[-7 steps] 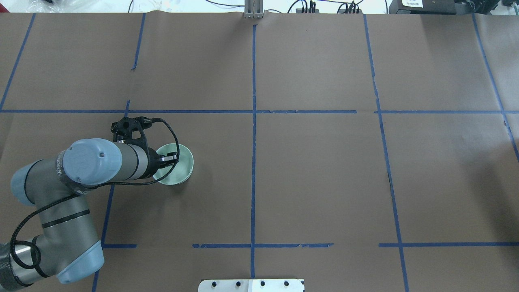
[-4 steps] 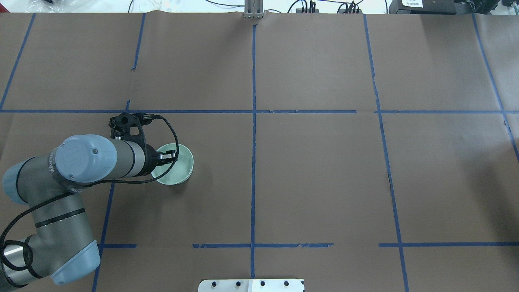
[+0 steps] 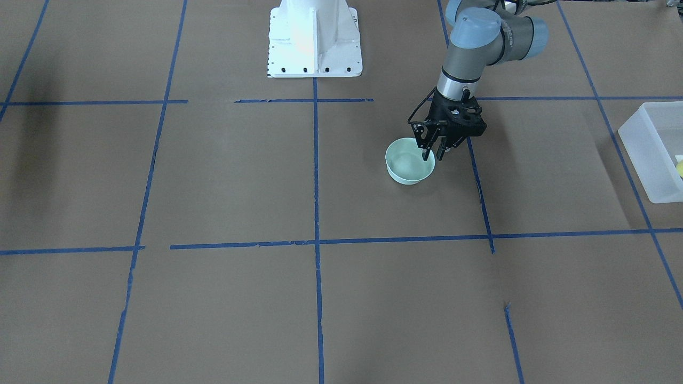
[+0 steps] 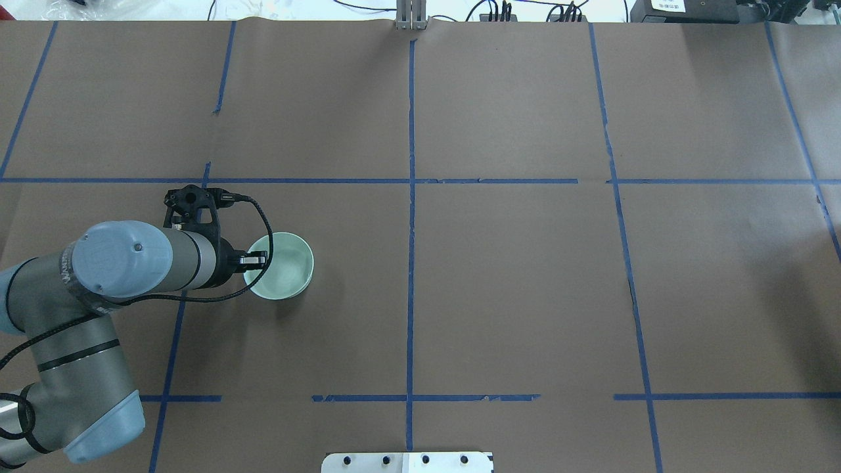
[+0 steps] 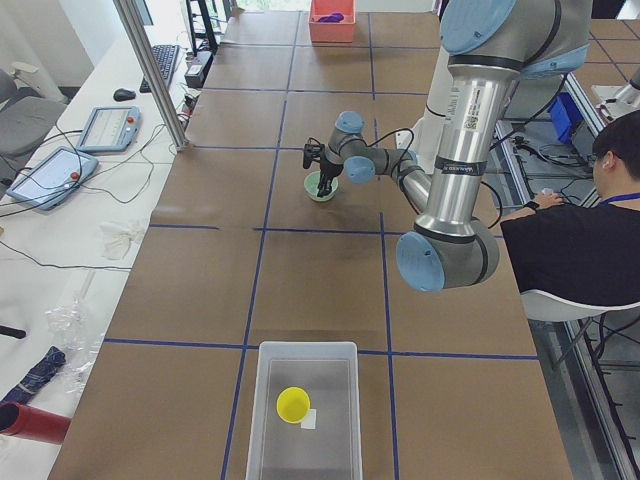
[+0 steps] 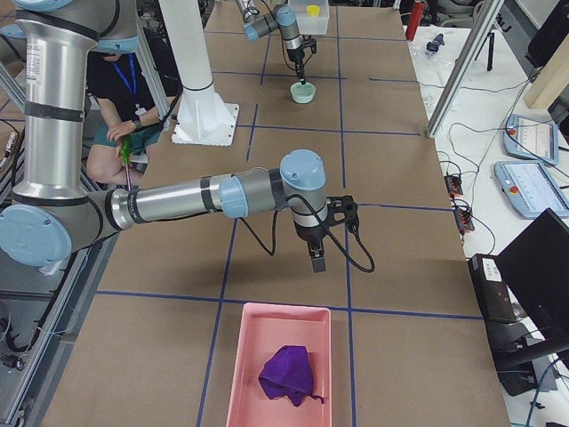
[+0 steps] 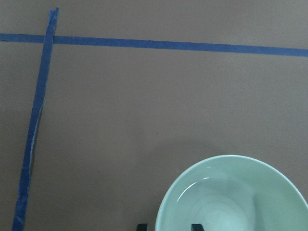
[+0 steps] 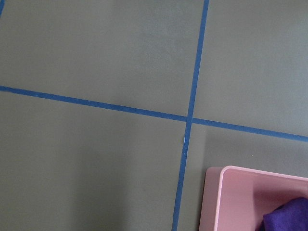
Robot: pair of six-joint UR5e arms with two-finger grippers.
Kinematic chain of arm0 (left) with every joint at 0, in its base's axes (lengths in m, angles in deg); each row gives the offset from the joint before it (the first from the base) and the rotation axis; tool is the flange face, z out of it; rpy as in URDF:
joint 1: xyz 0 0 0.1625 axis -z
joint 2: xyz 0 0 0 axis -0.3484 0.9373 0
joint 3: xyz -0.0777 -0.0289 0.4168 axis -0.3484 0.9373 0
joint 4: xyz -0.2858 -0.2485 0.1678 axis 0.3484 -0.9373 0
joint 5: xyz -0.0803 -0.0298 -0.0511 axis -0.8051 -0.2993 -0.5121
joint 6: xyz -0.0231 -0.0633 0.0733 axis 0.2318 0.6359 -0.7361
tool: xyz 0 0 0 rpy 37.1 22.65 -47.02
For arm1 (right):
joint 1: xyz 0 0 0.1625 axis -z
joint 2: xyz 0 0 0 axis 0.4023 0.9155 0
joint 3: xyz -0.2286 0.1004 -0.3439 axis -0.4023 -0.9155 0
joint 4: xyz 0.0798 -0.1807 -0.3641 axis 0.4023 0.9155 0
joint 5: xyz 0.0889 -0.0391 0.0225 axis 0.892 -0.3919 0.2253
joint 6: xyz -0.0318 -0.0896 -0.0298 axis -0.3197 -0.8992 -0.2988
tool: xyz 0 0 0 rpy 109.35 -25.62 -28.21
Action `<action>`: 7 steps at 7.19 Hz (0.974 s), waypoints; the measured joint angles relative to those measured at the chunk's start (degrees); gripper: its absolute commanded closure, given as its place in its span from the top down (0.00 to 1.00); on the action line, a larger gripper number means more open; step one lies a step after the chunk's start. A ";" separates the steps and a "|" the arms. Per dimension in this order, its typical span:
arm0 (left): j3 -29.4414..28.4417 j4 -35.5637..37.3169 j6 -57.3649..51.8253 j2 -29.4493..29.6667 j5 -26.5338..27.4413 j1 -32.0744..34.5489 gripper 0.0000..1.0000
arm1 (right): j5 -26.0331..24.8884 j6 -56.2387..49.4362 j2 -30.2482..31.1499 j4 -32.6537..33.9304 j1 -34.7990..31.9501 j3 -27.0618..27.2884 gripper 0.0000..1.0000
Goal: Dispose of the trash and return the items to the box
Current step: 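Lower the left gripper and grasp the green bowl rim, then lift the green bowl and carry it off the table with the left gripper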
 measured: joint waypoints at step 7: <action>0.83 -0.65 -5.04 0.29 -2.10 2.72 0.00 | -0.10 -0.11 0.26 -0.11 -0.01 -0.01 1.00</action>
